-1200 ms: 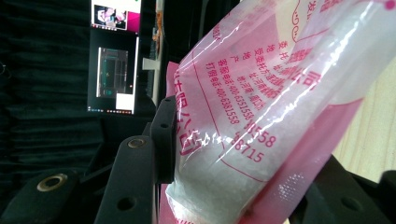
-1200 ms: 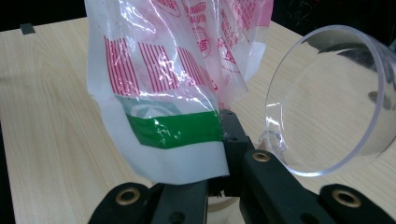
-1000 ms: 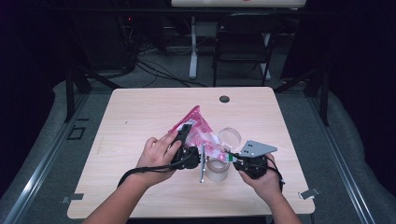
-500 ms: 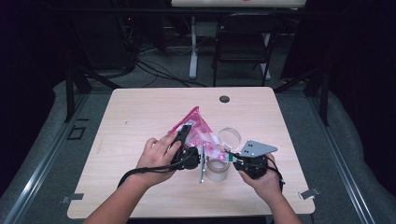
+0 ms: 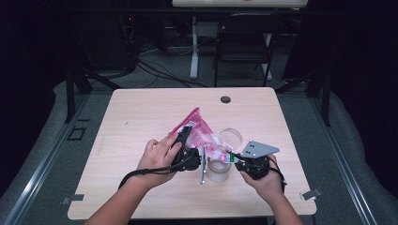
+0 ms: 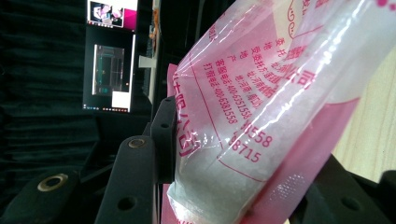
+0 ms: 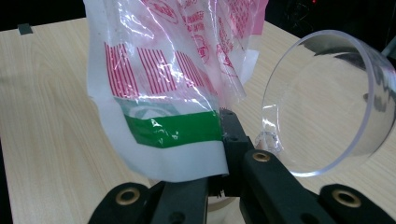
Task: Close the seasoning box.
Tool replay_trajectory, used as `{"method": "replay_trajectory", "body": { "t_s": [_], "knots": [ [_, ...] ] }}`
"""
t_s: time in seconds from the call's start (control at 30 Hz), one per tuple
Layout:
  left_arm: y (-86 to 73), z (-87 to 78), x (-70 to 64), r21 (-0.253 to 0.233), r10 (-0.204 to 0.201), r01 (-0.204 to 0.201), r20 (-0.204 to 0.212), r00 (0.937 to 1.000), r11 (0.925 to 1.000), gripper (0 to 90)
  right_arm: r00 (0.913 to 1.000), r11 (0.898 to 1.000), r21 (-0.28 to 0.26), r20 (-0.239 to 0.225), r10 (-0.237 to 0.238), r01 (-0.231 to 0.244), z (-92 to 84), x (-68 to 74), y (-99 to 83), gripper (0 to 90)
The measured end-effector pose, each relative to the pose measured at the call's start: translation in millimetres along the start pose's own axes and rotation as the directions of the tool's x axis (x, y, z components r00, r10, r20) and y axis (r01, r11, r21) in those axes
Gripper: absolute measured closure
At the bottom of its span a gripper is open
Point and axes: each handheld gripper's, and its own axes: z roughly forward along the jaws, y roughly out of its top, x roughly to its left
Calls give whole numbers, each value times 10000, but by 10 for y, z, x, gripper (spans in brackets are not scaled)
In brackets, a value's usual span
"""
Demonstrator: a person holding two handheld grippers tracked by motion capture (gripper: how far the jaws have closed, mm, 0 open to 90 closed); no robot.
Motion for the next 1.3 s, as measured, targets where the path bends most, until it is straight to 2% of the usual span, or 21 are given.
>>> {"method": "replay_trajectory", "body": {
  "t_s": [0.57,1.1,1.3],
  "knots": [
    [-19,6,-24,1,-159,159,92,9998,9999,613,10000,10000,-46,9,-13,13,-9,5,9,900],
    [-62,10,-73,124,-658,653,418,9970,9978,631,10000,9998,-194,48,-32,33,-21,21,31,900],
    [-83,4,-90,212,-952,941,559,9939,9953,632,10000,9997,-240,66,-69,70,-24,29,43,900]
  ]
}}
